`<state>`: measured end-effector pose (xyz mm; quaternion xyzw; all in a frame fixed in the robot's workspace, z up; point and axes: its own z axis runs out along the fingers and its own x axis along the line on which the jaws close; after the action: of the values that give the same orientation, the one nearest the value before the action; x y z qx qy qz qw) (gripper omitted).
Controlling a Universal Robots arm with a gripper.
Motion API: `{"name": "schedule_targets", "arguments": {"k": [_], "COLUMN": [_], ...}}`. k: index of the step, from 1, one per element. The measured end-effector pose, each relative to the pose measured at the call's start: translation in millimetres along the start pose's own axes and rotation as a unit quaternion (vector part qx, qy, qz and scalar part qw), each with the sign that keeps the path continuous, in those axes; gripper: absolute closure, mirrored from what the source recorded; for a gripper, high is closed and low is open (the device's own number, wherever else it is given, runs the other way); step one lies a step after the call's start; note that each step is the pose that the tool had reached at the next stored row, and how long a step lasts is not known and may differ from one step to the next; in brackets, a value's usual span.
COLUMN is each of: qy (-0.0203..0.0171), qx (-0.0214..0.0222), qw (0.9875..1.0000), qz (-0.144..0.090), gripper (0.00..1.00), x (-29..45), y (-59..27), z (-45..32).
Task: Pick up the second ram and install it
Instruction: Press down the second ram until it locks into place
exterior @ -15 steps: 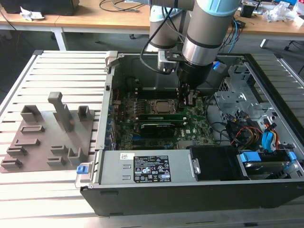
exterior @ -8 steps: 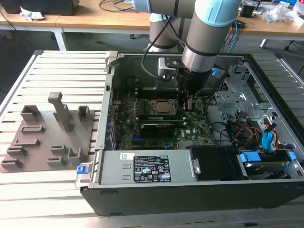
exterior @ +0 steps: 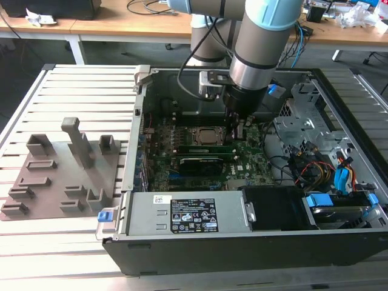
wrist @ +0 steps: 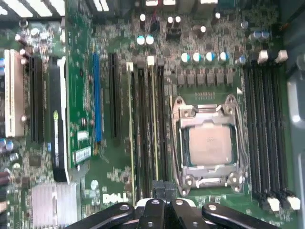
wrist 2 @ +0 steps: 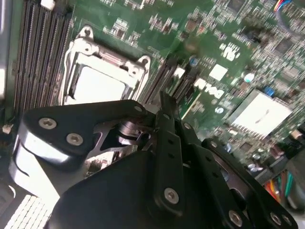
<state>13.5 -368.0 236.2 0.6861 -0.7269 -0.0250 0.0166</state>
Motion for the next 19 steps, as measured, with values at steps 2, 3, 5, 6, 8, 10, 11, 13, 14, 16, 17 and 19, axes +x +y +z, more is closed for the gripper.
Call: {"name": "schedule_targets", "arguments": {"k": [2, 3, 5, 6, 8, 10, 11, 13, 14, 16, 17, 19], "qy": [-0.0001, -0.0001, -0.0002, -0.0001, -0.0002, -0.0003, 0.0, -0.0004, -0.0012, -0.0007, -0.0006, -0.0007], "qx": [0.0014, 0.0017, 0.0024, 0.003, 0.0038, 0.0044, 0.0044, 0.0045, 0.0048, 0.0041, 0.0035, 0.0012], "qw": [1.0, 1.0, 1.0, 1.0, 1.0, 1.0, 1.0, 1.0, 1.0, 1.0, 1.0, 1.0], "qz": [0.0, 0.0, 0.0, 0.0, 0.0, 0.0, 0.0, 0.0, 0.0, 0.0, 0.0, 0.0], "gripper": [0.9, 0.9, 0.9, 0.9, 0.9, 0.9, 0.9, 0.9, 0.9, 0.9, 0.9, 0.9], "x": [0.9, 1.1, 1.9, 2.7, 3.8, 4.6, 4.9, 4.9, 4.6, 4.3, 4.1, 3.4], "y": [14.7, 19.2, 34.3, 47.2, 64.7, 80.3, 81.8, 83.2, 82.6, 73.9, 69.6, 57.0], "z": [0.9, 1.1, 2.1, 2.8, 3.8, 5.0, 8.9, 12.7, 10.3, 8.2, 7.9, 7.2]}}
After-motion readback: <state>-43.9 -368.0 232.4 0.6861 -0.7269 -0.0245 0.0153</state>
